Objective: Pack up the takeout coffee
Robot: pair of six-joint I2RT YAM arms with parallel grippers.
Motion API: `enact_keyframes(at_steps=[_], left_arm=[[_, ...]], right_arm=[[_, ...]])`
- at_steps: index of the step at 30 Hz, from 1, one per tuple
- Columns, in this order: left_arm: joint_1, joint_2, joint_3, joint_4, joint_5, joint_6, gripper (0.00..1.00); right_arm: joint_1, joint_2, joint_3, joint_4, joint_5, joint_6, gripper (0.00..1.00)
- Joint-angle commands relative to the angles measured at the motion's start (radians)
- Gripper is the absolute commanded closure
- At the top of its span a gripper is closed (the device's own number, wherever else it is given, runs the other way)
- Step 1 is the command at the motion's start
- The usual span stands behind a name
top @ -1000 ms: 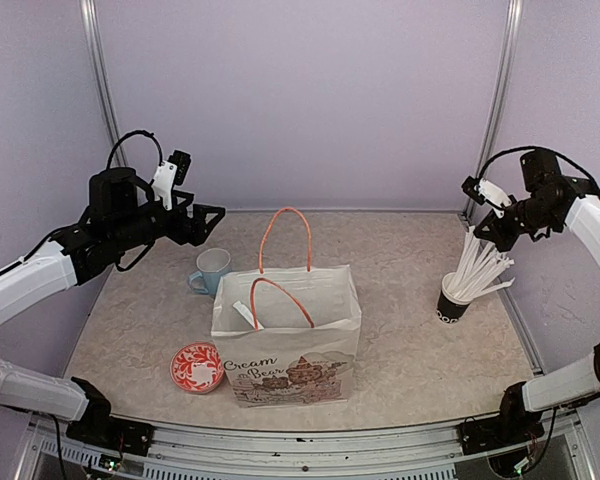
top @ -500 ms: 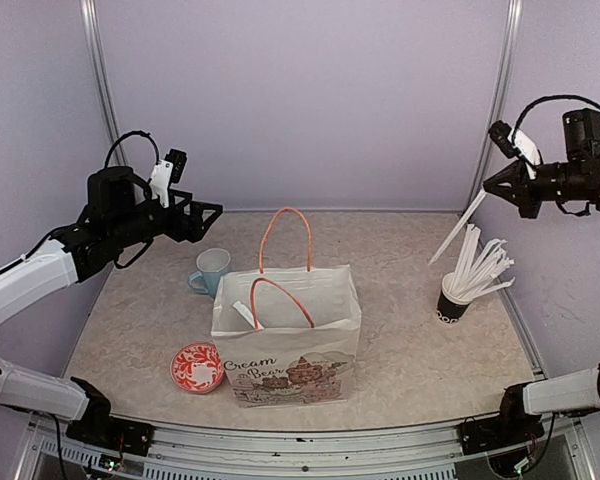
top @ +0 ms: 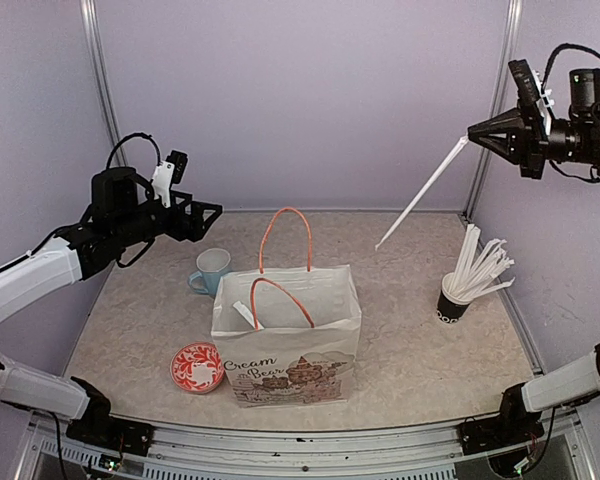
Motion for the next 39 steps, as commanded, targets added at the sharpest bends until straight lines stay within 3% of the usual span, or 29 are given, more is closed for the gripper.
enact_keyframes(at_steps=[1,8,21,30,33,37,39], left_arm=[[0.021,0.014,-0.006,0.025,0.013,-0.001,0.08],[0.031,0.024,-0.006,0.022,0.015,-0.001,0.08],[0.047,0.038,-0.003,0.019,0.035,-0.001,0.08],[0.050,0.038,-0.001,0.010,0.040,-0.001,0.08],[0.052,0.041,-0.001,0.007,0.044,-0.001,0.08],[0.053,0.053,0.004,0.005,0.062,-0.001,0.08],[0.053,0.058,0.008,-0.001,0.067,-0.001,0.08]], right_arm=[[0.098,0.056,0.074,-0.046,-0.122,0.008,1.00],[0.272,0.127,0.092,-0.062,-0.035,-0.010,1.00],[0.604,0.234,0.054,-0.093,0.332,-0.082,1.00],[0.825,0.393,0.133,-0.097,0.479,-0.125,1.00],[0.895,0.464,0.197,-0.109,0.468,-0.139,0.79],[0.948,0.550,0.318,-0.116,0.438,-0.128,0.70],[0.947,0.558,0.354,-0.114,0.451,-0.130,0.57]])
